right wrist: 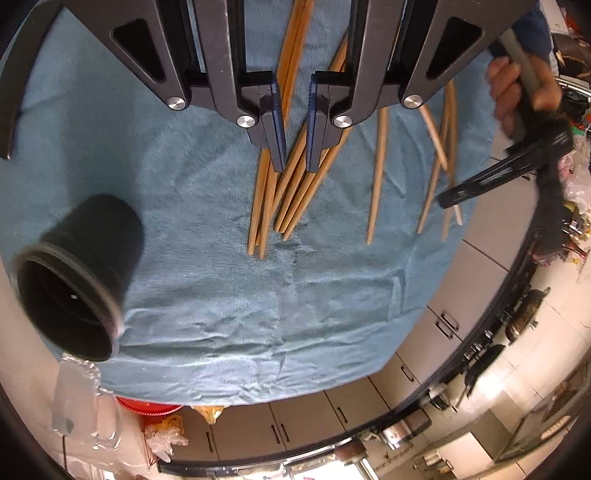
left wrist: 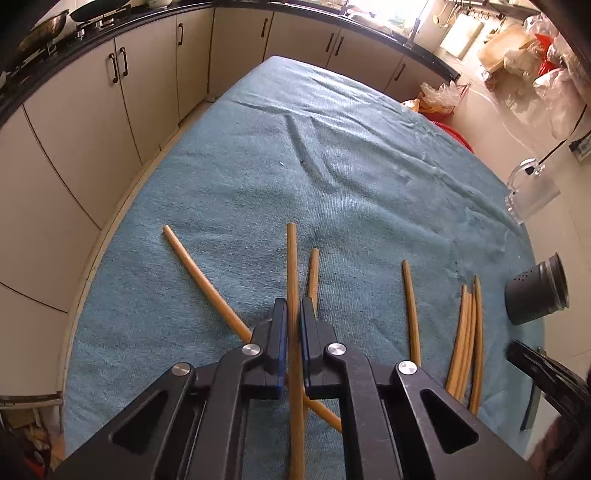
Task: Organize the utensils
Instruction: 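Lower the left gripper onto a wooden chopstick and close on it, then lift the chopstick upright with the left gripper and lower it into the grey cup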
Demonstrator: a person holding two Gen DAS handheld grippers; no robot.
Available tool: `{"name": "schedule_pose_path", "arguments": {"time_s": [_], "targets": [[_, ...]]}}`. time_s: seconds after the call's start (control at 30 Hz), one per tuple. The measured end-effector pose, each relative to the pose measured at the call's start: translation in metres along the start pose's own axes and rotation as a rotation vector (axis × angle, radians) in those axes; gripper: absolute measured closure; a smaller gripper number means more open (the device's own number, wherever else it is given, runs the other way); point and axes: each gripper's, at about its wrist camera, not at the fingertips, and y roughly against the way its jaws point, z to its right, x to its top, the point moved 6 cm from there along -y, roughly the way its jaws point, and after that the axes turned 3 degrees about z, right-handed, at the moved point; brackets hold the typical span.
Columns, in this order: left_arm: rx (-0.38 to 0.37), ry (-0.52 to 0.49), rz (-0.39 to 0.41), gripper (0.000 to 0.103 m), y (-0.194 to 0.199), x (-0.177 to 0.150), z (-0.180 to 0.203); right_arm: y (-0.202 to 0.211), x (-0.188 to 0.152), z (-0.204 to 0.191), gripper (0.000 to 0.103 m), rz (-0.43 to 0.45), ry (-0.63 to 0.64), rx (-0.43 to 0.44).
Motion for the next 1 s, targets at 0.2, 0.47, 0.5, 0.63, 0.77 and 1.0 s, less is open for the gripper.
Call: {"name": "schedule_pose_path", "arguments": {"time_s": [0.2, 0.47, 0.5, 0.63, 0.77, 1.0], "targets": [[-0.027, 0.013, 0.019, 0.097, 0.009, 0.004, -0.006, -0.029, 0.005, 0.002, 0.094, -0.052, 0.005, -0.043], [-0.051, 0.014, 0.033, 0.097, 0.013, 0.006, -0.006, -0.037, 0.006, 0.008, 0.094, -0.093, 0.028, -0.096], [-0.051, 0.014, 0.035, 0.097, 0.014, 0.006, -0.006, -0.038, 0.007, 0.007, 0.094, -0.097, 0.031, -0.087], [-0.055, 0.007, 0.035, 0.097, 0.013, 0.006, -0.004, -0.046, 0.008, 0.004, 0.094, -0.137, 0.045, -0.09], [-0.056, 0.003, 0.037, 0.097, 0.014, 0.006, -0.003, -0.049, 0.013, 0.004, 0.093, -0.142, 0.063, -0.123], [-0.071, -0.009, 0.074, 0.097, 0.032, 0.004, 0.003, -0.03, 0.007, 0.007, 0.096, -0.069, 0.005, -0.017]]}}
